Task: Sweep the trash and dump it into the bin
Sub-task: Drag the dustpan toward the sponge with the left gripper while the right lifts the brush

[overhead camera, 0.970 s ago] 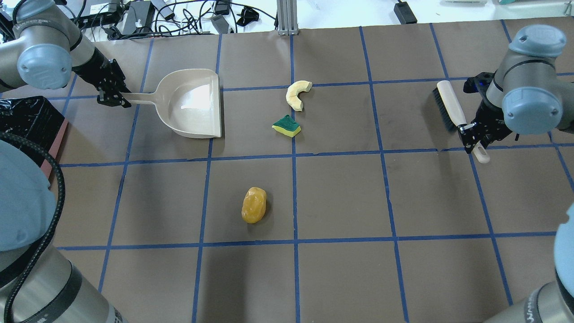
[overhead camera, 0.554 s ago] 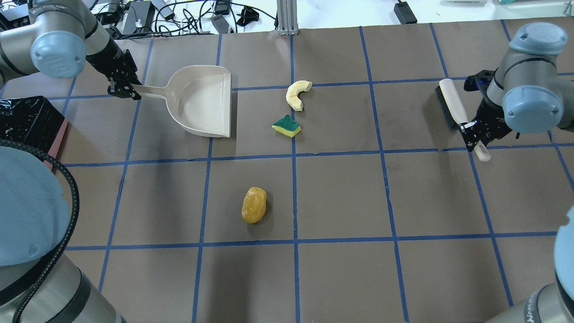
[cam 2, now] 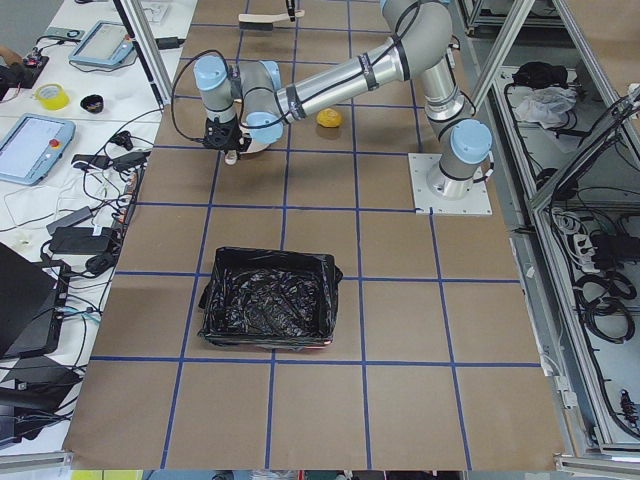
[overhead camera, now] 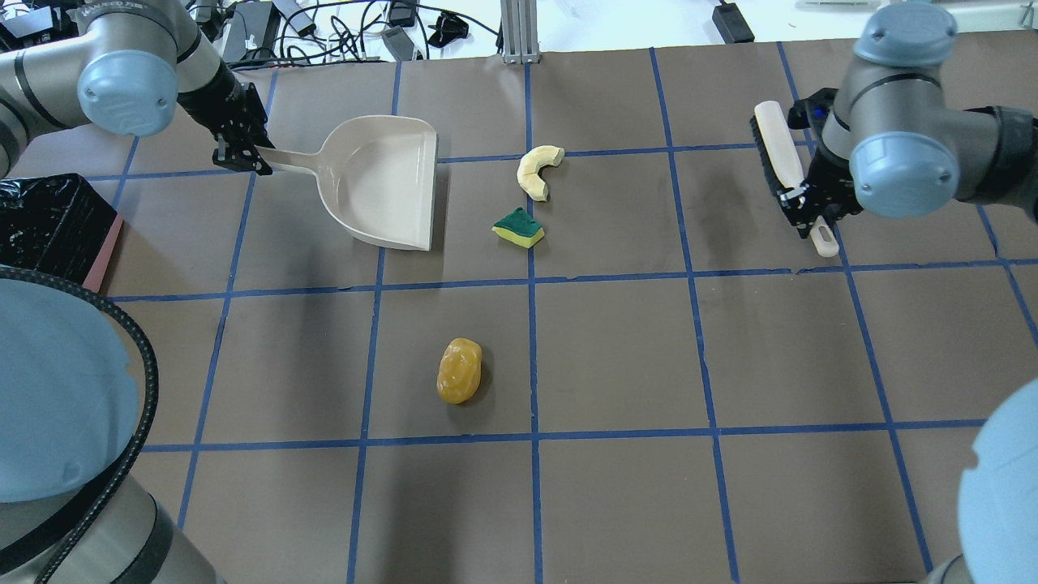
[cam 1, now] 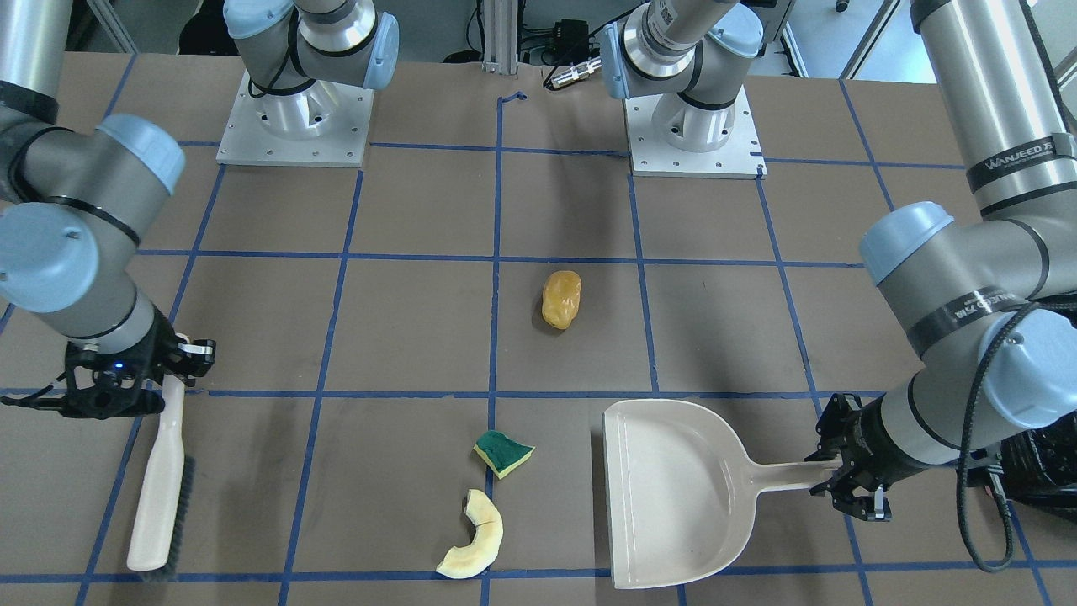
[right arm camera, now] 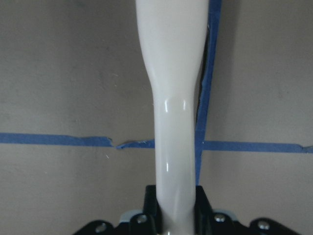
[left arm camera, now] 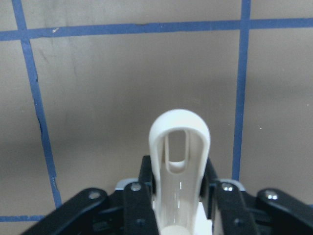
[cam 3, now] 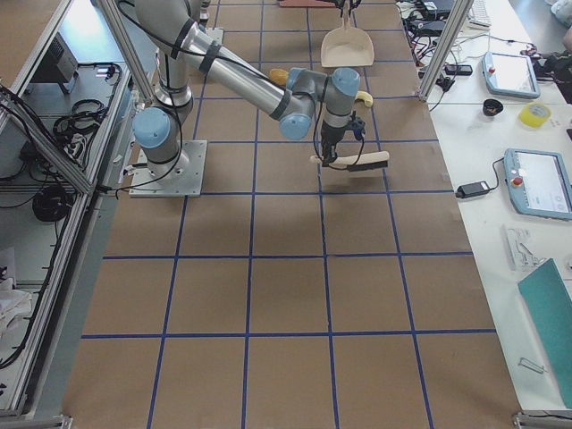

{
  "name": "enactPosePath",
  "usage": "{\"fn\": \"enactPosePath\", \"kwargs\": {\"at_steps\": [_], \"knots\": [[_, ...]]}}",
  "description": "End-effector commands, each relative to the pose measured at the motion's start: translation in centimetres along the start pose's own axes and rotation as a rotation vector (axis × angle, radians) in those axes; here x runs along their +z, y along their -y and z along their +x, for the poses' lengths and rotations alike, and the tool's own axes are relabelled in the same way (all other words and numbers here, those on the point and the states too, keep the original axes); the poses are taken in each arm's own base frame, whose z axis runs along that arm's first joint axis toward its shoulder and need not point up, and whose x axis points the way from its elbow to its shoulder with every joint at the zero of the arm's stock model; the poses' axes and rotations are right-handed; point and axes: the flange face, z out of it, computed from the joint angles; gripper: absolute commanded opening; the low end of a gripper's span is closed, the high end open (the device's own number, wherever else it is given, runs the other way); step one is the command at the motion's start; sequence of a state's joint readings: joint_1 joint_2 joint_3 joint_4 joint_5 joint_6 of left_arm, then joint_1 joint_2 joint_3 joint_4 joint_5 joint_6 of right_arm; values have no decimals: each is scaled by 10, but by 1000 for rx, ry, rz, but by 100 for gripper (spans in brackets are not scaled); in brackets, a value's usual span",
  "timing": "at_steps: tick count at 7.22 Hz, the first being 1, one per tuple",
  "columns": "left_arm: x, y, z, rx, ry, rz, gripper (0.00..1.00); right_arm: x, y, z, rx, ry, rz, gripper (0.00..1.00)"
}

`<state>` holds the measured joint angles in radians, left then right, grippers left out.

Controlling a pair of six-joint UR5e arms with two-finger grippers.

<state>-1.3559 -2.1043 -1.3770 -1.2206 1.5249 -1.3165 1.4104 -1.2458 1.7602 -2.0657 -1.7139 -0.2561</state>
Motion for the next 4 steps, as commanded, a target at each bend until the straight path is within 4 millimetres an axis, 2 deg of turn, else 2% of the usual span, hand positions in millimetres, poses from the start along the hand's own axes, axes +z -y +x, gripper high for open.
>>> {"fn": "enactPosePath", "kwargs": {"at_steps": [1,3,4], "knots": [[17,-13,-1,24,38,36,0,-14,1,-84,43,5,-11,0],[33,-47,-5,39,57,42,0,-15,5,-135,74,47,-6,0],[30,-53,0,1,17,47,0,-13,22,-166,92,54,-1,0]]}}
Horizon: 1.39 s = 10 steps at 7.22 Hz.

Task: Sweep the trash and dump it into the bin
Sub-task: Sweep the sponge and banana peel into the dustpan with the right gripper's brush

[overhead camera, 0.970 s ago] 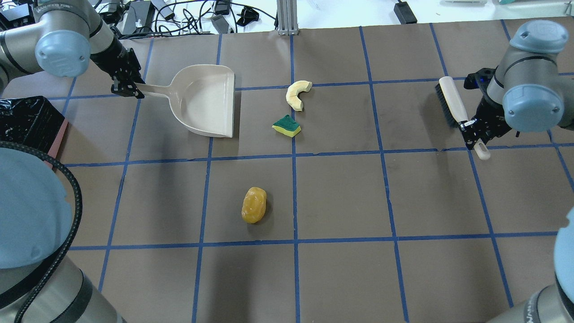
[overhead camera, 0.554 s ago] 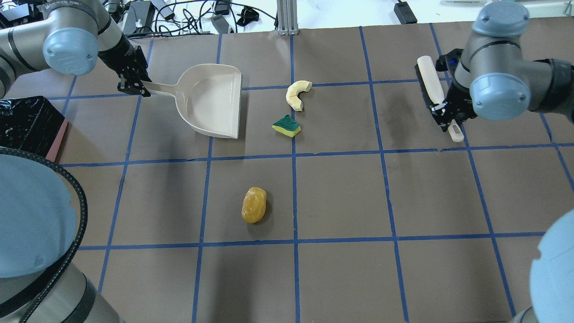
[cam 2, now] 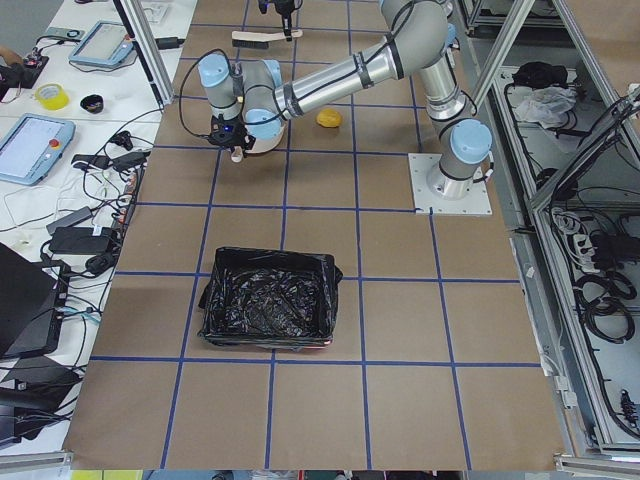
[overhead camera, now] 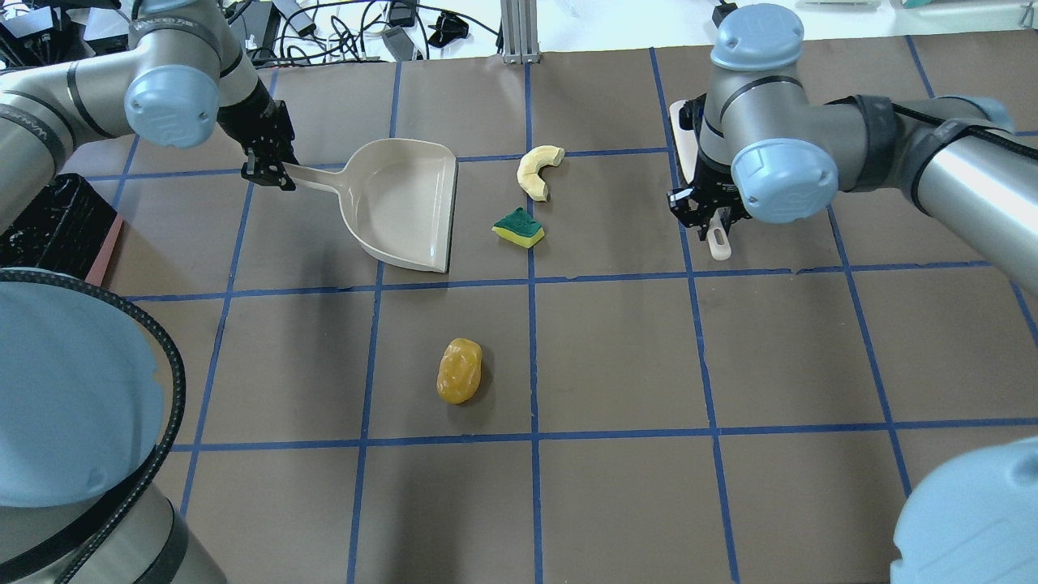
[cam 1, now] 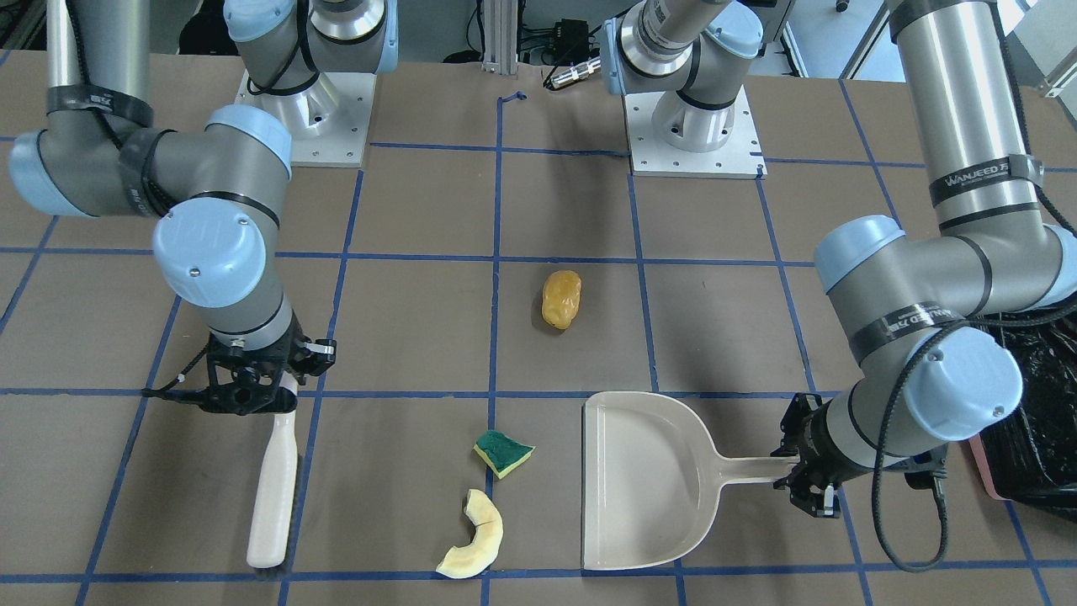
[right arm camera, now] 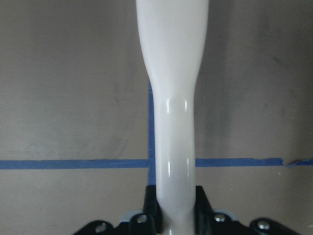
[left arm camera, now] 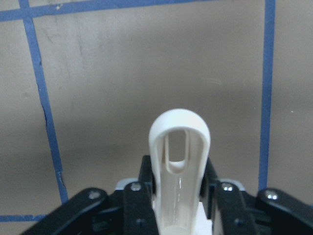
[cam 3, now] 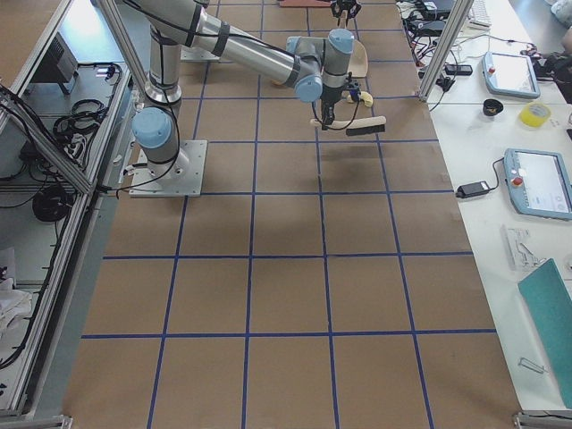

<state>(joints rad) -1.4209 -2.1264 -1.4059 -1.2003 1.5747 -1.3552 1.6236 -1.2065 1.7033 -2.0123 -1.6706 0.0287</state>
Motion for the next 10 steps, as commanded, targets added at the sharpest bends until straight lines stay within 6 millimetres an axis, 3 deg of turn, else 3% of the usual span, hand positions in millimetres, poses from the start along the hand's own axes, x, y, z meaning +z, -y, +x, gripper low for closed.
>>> {"fn": "enactPosePath", "kwargs": {"at_steps": [1,2,3,5,7,10], "knots": [[0,-24,6,-37,-38,8,0,8,23,-82,41,16,9,0],[1,-29,8,-46,-43,8,0,20,28,-114,73,11,1,0],[4,-39,10,-66,-41,9,0,29,20,-135,108,31,-32,0],[9,-55,11,-60,-32,23,0,31,-1,-177,160,65,-69,0],[9,-69,10,-66,-33,21,0,29,-35,-238,199,85,-82,0],[3,-99,7,-60,-46,19,0,31,-45,-262,217,137,-108,0]]}}
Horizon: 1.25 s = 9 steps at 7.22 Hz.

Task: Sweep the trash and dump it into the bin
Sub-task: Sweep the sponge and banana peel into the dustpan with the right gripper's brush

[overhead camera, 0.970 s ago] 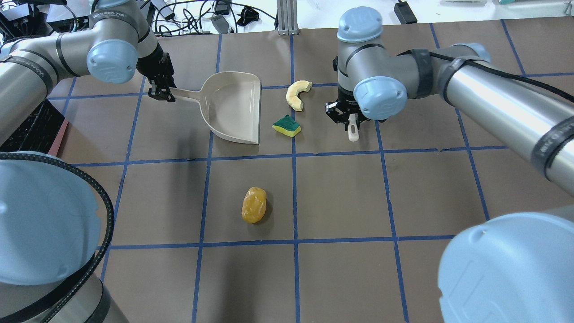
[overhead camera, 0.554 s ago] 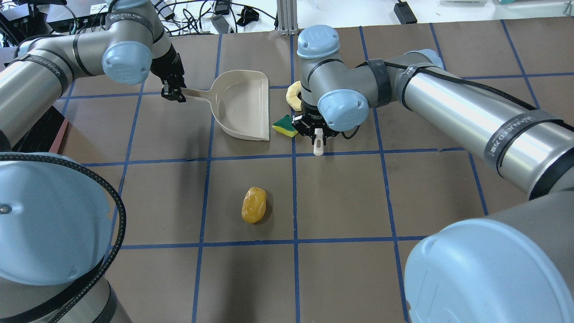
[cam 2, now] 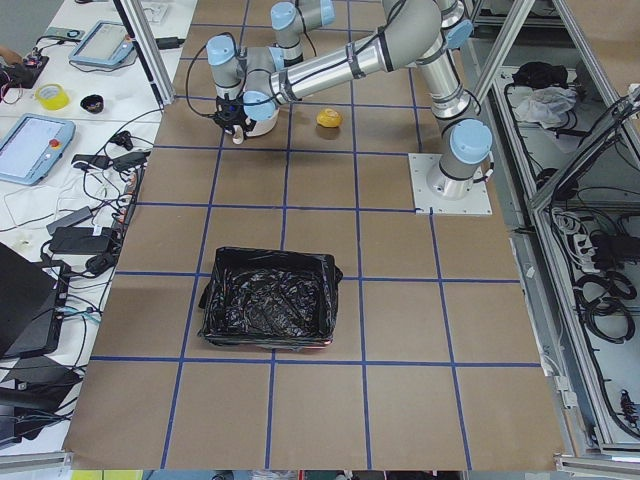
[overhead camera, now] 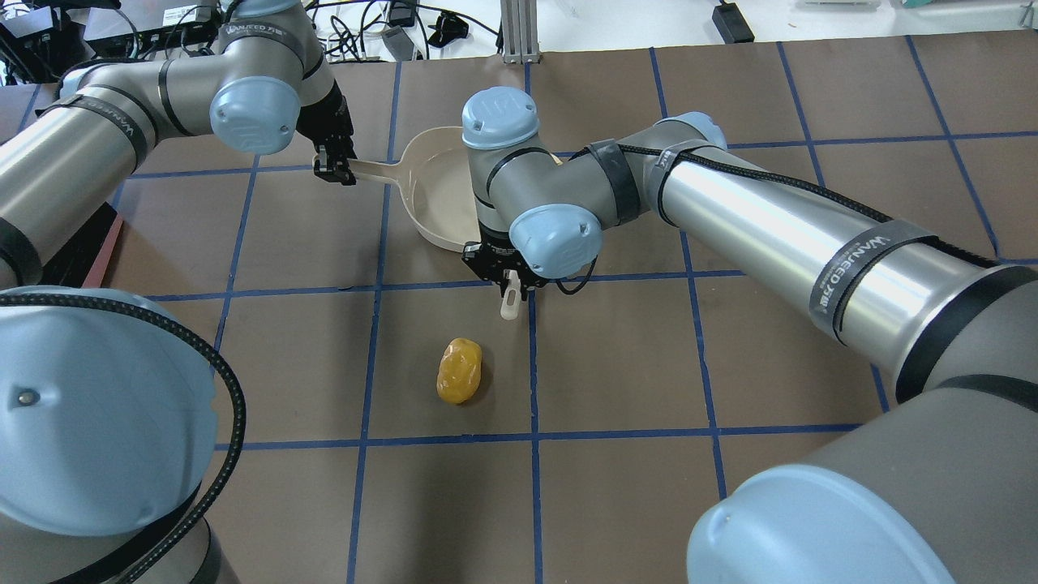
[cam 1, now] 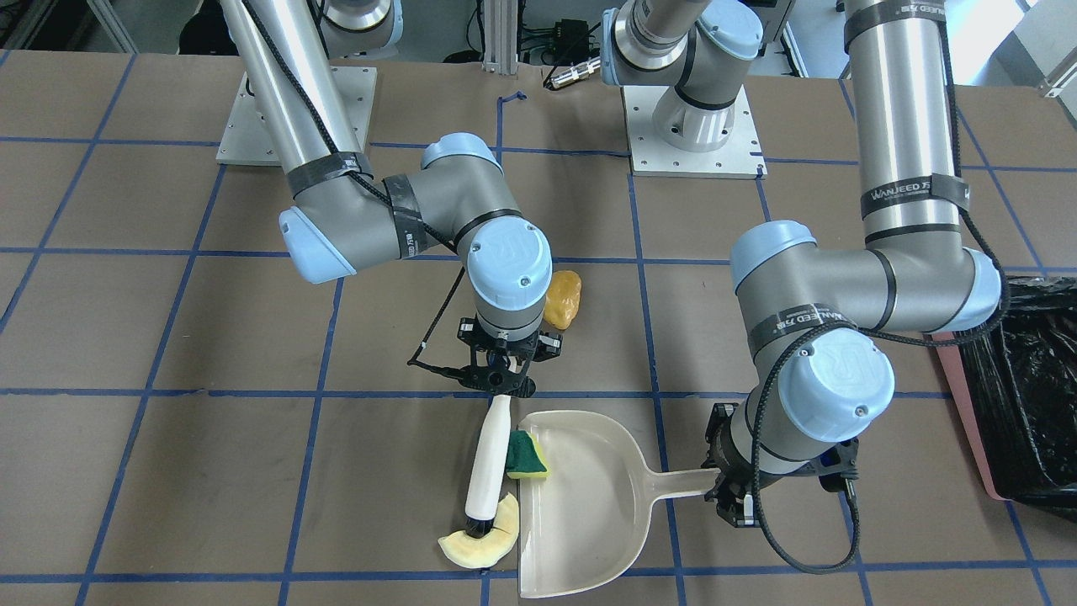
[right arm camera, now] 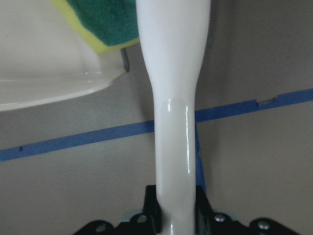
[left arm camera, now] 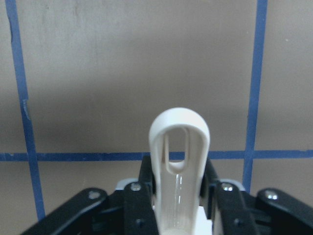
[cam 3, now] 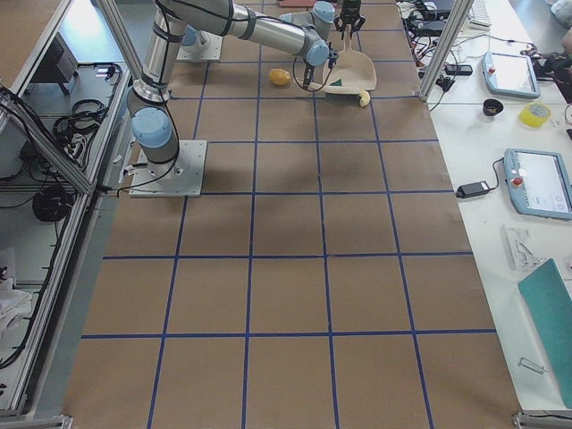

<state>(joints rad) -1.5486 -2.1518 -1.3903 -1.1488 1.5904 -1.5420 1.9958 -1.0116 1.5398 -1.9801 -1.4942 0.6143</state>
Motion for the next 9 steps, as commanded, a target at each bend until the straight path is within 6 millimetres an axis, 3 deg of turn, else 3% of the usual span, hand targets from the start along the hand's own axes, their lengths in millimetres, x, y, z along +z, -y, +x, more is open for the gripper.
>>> {"fn": "enactPosePath", "kwargs": {"at_steps": [1,2,5,7,8,9], "knots": [[-3,-23,0,12,-39,-3,0,-4,-20,-30,11,28,5,0],[-5,-29,1,15,-60,-10,0,-9,-29,-45,15,36,15,0],[5,-33,4,14,-76,-32,0,-38,-25,-46,1,6,22,0],[35,-40,5,20,-42,-135,0,-75,-26,-25,-43,-73,45,0],[39,-40,7,20,-51,-176,0,-81,-12,-12,-78,-72,53,0],[39,-39,8,32,-53,-194,0,-81,13,10,-105,-105,72,0]]}}
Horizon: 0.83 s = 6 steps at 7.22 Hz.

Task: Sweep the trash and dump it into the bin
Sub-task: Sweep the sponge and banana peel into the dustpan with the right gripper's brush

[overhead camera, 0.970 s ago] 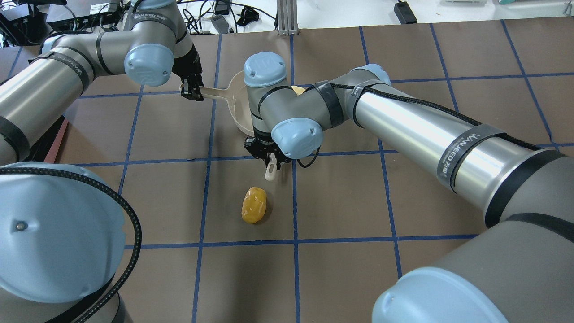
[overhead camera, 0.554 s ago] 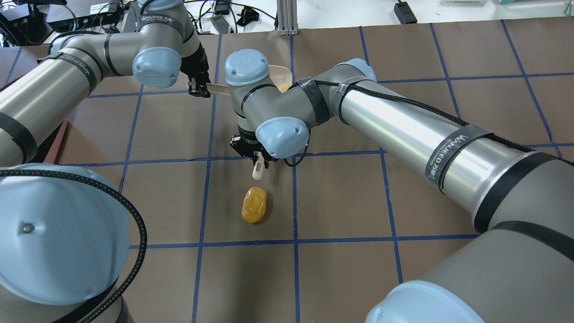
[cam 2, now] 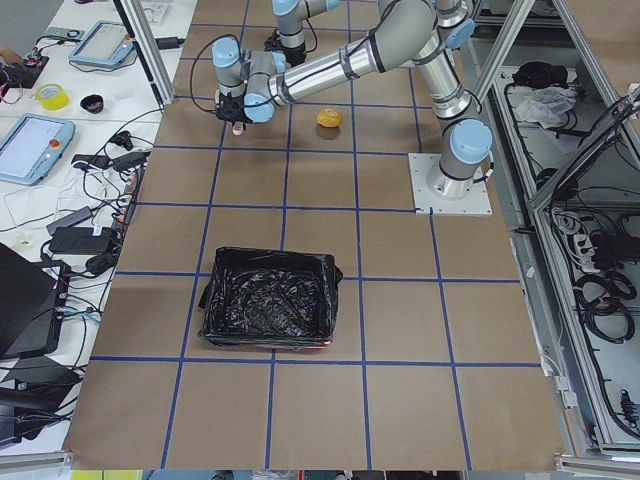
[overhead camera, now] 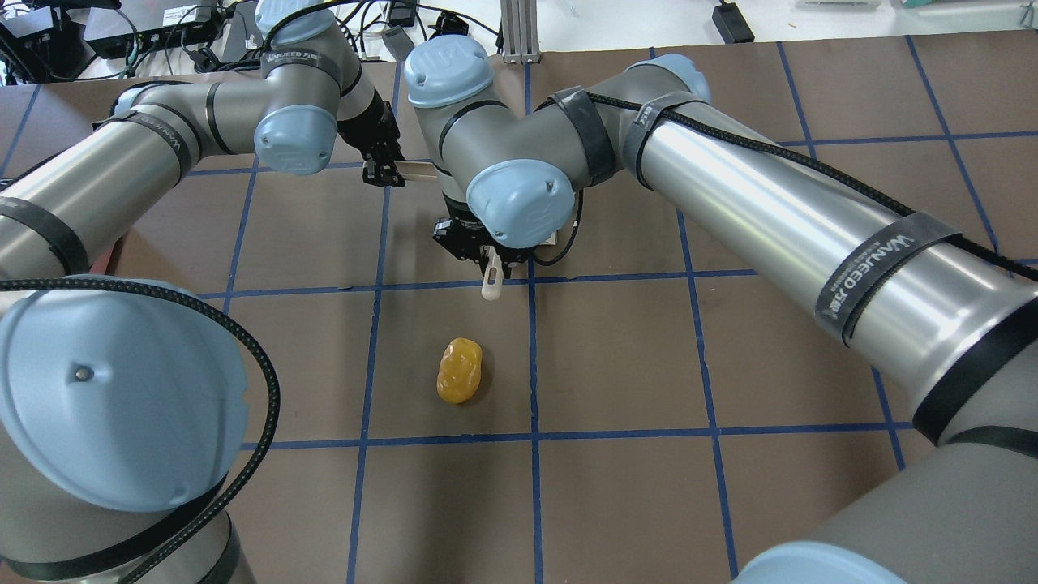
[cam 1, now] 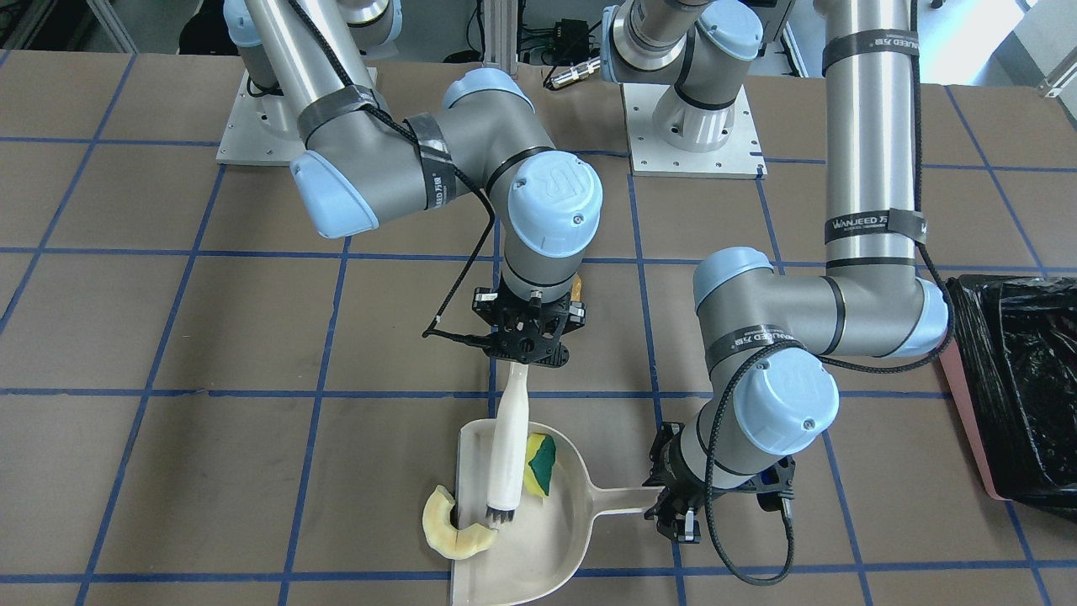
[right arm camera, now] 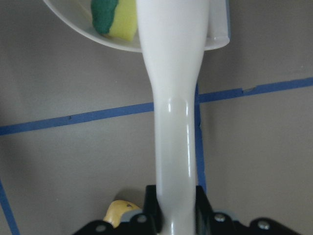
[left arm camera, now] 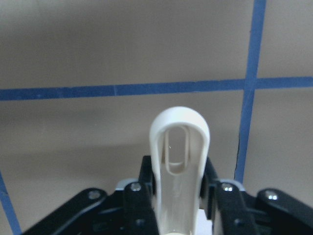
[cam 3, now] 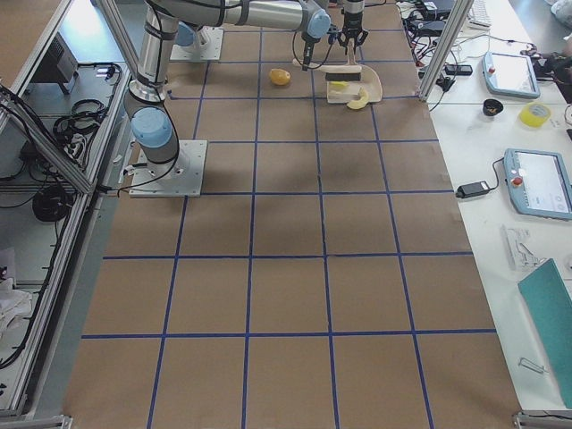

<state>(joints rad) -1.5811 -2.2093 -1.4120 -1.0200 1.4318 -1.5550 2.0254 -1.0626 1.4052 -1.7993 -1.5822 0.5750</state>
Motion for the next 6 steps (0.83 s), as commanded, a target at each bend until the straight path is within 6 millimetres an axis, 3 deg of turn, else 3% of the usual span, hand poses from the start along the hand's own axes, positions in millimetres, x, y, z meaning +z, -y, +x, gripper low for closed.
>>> {"fn": "enactPosePath", "kwargs": {"at_steps": [1,3,4,6], "knots": [[1,4,2,4,-6,-79,0,1,44,48,-86,-66,40,0],[-2,14,4,-2,-11,-67,0,7,85,106,-54,-66,21,0],[-1,19,4,-8,-9,-67,0,21,91,116,-39,-65,-6,0],[-1,20,5,-6,-12,-54,0,68,94,110,-5,-32,-17,0]]}}
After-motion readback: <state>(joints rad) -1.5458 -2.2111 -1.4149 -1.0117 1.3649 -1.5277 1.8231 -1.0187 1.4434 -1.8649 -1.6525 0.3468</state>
